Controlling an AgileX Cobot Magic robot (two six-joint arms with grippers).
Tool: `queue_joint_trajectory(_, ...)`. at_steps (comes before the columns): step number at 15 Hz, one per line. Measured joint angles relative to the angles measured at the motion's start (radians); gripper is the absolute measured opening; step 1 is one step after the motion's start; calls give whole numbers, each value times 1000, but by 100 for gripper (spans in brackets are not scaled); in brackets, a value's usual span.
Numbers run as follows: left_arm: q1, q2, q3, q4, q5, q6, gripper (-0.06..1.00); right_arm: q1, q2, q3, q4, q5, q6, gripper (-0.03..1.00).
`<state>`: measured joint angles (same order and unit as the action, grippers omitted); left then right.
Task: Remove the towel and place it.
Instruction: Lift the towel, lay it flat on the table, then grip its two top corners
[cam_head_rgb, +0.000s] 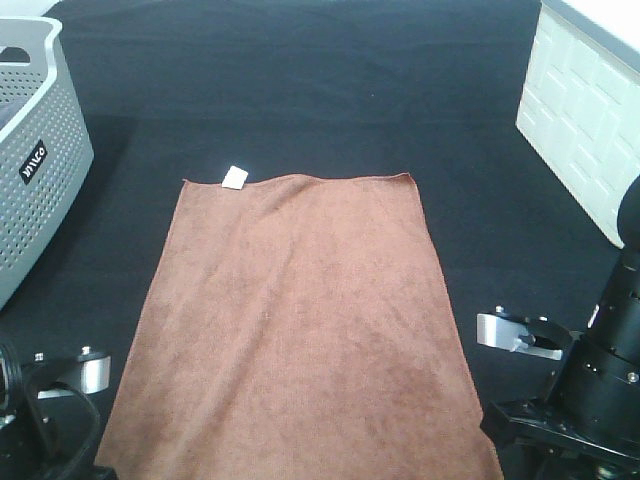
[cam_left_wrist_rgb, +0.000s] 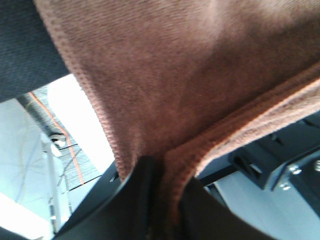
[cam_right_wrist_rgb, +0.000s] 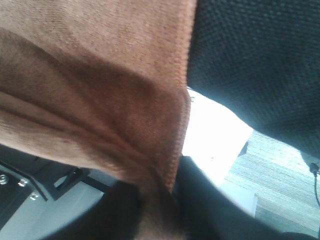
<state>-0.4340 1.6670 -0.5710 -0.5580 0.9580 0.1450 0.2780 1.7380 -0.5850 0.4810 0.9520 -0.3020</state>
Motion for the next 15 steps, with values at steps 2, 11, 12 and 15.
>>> queue_joint_trajectory(2,-1,0,0,1,20,-2,37,0,1,0,-1,0,0,47)
queue_joint_trajectory(11,-1,0,1,0,136,-4,71,-5,0,1,-1,29,1,68)
queue_joint_trajectory(12,-1,0,1,0,148,-3,71,-5,-20,1,0,29,1,68)
queue_joint_trajectory(15,-1,0,1,0,197,25,71,-5,-123,2,9,29,1,68)
